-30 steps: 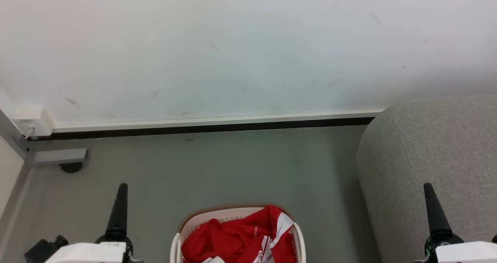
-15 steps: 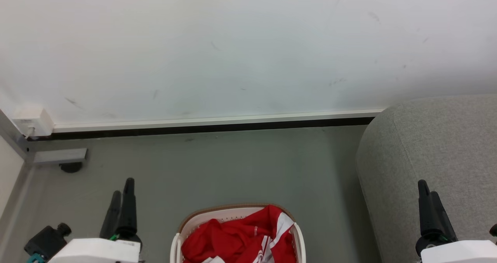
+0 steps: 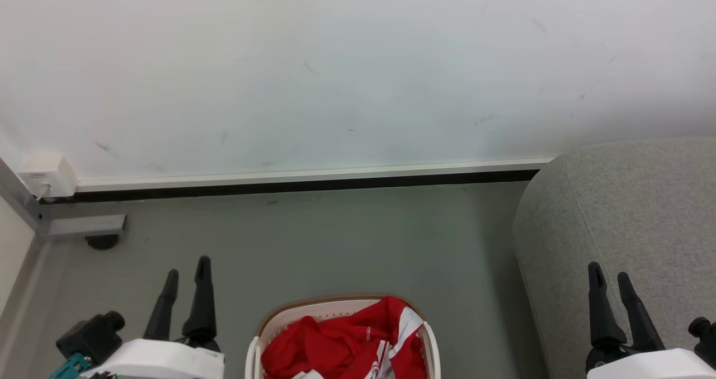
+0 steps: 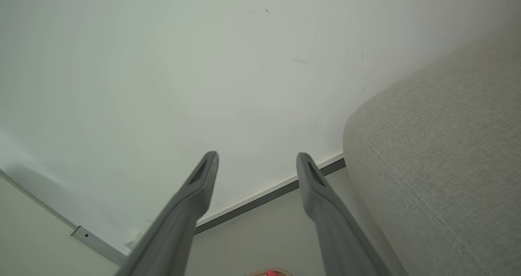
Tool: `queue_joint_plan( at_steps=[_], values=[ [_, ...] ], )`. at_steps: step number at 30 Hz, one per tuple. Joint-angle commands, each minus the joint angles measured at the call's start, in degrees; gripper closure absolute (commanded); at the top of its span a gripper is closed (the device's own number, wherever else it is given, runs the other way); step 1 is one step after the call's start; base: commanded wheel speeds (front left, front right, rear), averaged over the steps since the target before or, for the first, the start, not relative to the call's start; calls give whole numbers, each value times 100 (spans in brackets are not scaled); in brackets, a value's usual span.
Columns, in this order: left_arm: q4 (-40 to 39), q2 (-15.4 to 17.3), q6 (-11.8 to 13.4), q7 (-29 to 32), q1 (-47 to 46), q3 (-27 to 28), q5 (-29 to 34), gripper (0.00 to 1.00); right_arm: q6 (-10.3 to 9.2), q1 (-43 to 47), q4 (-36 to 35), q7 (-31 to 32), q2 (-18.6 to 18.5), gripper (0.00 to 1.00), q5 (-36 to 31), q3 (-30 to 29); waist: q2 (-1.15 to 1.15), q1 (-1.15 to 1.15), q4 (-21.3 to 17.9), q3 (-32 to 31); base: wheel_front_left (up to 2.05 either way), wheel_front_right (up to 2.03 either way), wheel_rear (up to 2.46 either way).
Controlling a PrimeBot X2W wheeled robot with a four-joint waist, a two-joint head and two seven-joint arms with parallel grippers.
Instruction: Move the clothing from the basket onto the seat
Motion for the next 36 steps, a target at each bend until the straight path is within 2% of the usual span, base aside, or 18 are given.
queue_joint_plan(
  at_steps=[1, 19, 36],
  values=[
    [-82, 78, 39, -71, -50, -26, 285, 0, -6, -37, -19, -75, -18, 0, -260, 5, 0, 0, 0, -2, 0, 0, 0],
    [-86, 231, 263, -346, -6, -300, 1379, 0, -7, -62, 33, -337, -6, 0, -1374, 87, 0, 0, -18, 20, 0, 0, 0],
    [-186, 271, 357, -545, -8, -386, 2154, 0, -9, -74, -12, -547, -5, 0, -2081, 184, 0, 0, -40, 50, 0, 0, 0]
  ],
)
